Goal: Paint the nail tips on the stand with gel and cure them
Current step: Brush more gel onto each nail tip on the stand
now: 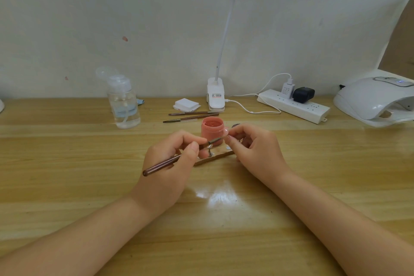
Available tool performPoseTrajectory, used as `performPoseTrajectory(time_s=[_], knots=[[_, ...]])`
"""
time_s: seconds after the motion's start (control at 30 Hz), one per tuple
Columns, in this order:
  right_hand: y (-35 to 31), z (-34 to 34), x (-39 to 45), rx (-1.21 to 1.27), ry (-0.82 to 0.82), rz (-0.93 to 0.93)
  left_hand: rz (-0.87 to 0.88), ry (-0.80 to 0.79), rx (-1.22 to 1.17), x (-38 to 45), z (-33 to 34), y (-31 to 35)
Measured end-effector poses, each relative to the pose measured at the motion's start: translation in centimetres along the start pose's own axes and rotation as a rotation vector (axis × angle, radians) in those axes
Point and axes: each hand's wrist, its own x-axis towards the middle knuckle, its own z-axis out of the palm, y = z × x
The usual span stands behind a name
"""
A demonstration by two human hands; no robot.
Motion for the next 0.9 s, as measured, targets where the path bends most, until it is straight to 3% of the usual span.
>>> performPoseTrajectory(time_s=[0.9], knots=[[-0.23, -0.12, -0.08, -0.008, 0.005, 0.004, 0.025, -0.038, 0.036, -0.01, -0.09, 0.03]])
